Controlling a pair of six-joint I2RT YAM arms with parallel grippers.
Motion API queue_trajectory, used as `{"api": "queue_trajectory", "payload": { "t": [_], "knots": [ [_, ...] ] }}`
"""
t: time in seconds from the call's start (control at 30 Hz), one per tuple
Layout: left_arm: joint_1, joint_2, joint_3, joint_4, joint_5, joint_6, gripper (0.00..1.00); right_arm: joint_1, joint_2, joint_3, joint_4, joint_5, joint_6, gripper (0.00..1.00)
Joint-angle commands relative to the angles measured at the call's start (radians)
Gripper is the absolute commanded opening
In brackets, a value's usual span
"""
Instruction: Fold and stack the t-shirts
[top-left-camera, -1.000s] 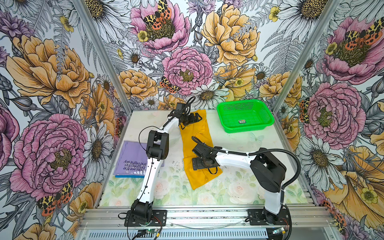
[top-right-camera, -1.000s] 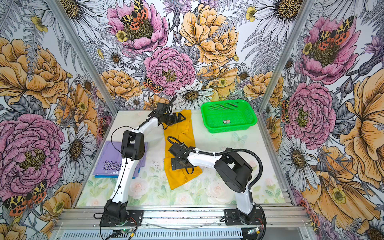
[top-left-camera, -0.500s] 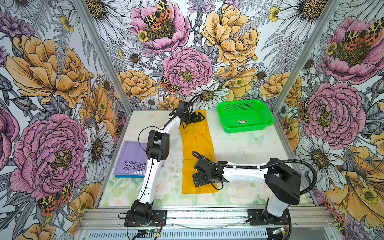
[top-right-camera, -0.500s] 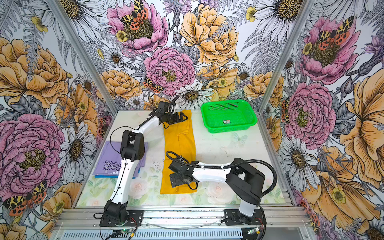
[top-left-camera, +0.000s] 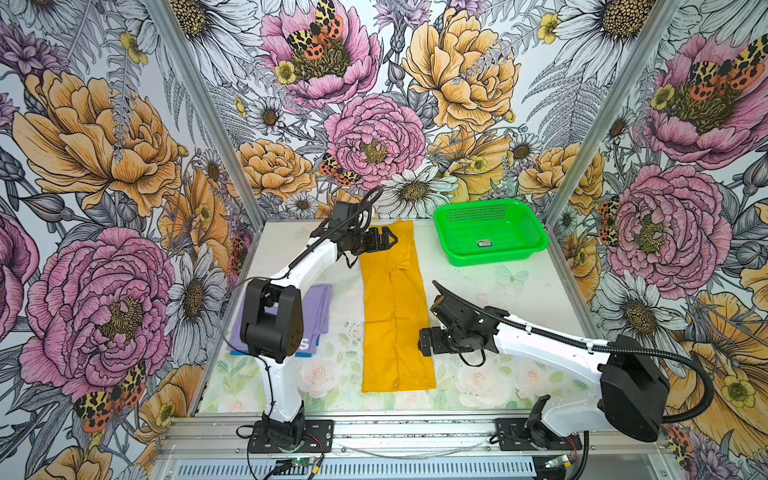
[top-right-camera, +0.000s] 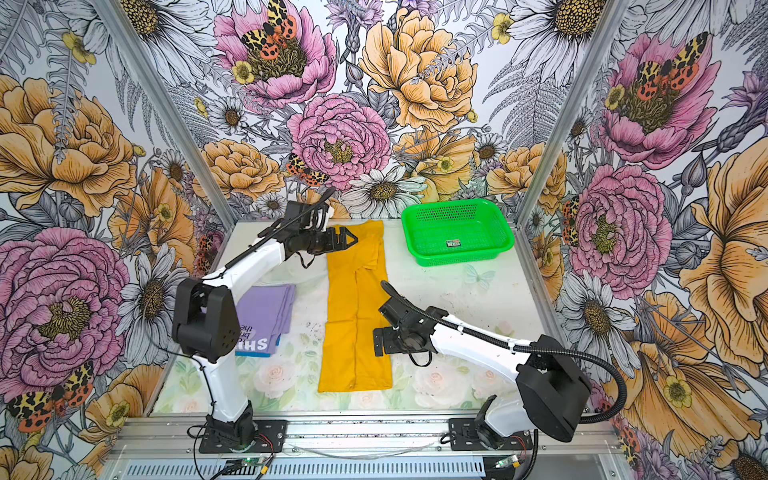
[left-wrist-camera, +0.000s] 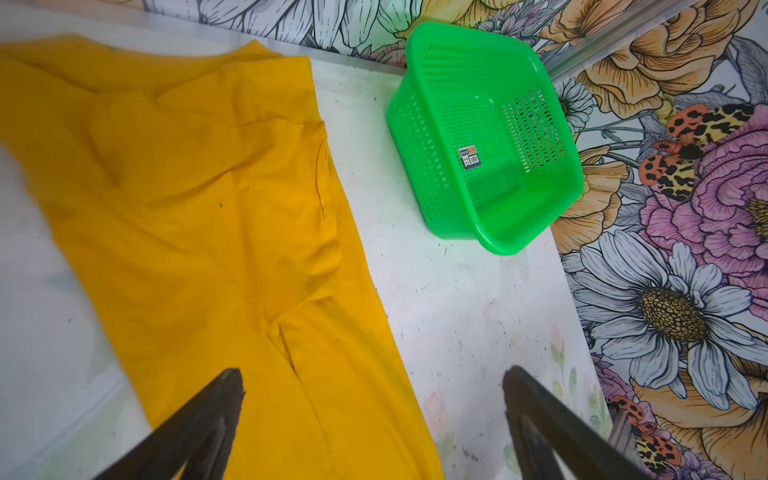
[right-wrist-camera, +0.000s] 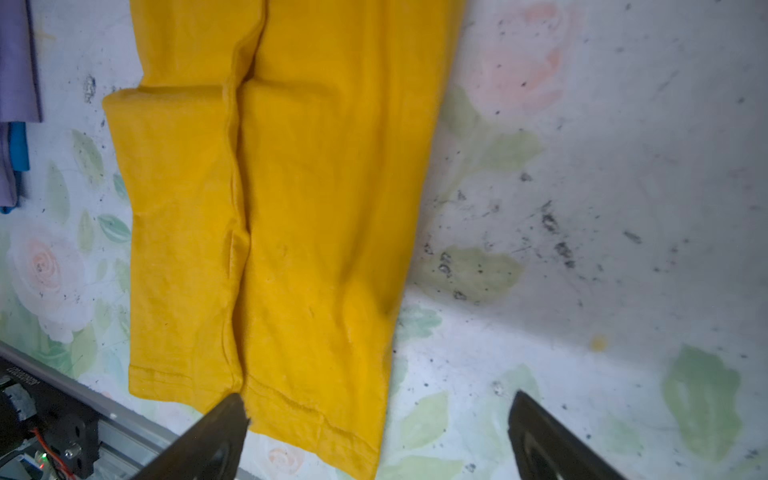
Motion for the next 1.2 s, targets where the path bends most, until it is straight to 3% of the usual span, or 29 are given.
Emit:
{"api": "queue_trajectory", "payload": {
  "t": [0.0,0.17,0.23,0.33,0.4,0.5,0.63,0.93,1.03,1.17],
  "knots": [
    [-0.066,-0.166,-0.238,-0.023,-0.141,-0.040,0.99,-0.064,-0.016,-0.005,-0.050,-0.010,-0.083,1.00],
    [-0.192,-0.429,-0.593,-0.016,-0.261,-0.159,0.98,-0.139,-0.013,0.005,-0.054,-0.031,-0.155,0.94],
    [-0.241,-0.530,-0.712,0.000,-0.256,-0.219,0.96,-0.152,-0.012,0.003,-0.054,-0.041,-0.171,0.88],
    [-0.332,-0.684,-0.868,0.025,-0.261,-0.313,0.92,-0.157,-0.004,-0.006,-0.051,-0.075,-0.186,0.74],
    [-0.386,-0.779,-0.941,0.025,-0.256,-0.369,0.90,-0.151,0.007,-0.020,-0.049,-0.111,-0.192,0.58],
    [-0.440,-0.882,-1.031,0.027,-0.247,-0.433,0.77,-0.114,0.013,-0.046,-0.040,-0.135,-0.204,0.46],
    [-0.460,-0.946,-1.106,0.027,-0.224,-0.479,0.54,-0.033,0.029,-0.082,0.020,-0.167,-0.184,0.45],
    [-0.524,-0.931,-1.171,0.028,-0.226,-0.528,0.44,0.080,0.067,-0.150,0.144,-0.211,-0.091,0.43],
    [-0.546,-0.932,-1.198,0.015,-0.222,-0.553,0.32,0.105,0.064,-0.186,0.158,-0.221,-0.073,0.43],
    [-0.593,-0.967,-1.228,0.007,-0.234,-0.607,0.25,0.117,0.057,-0.238,0.193,-0.241,-0.052,0.43]
  ]
}}
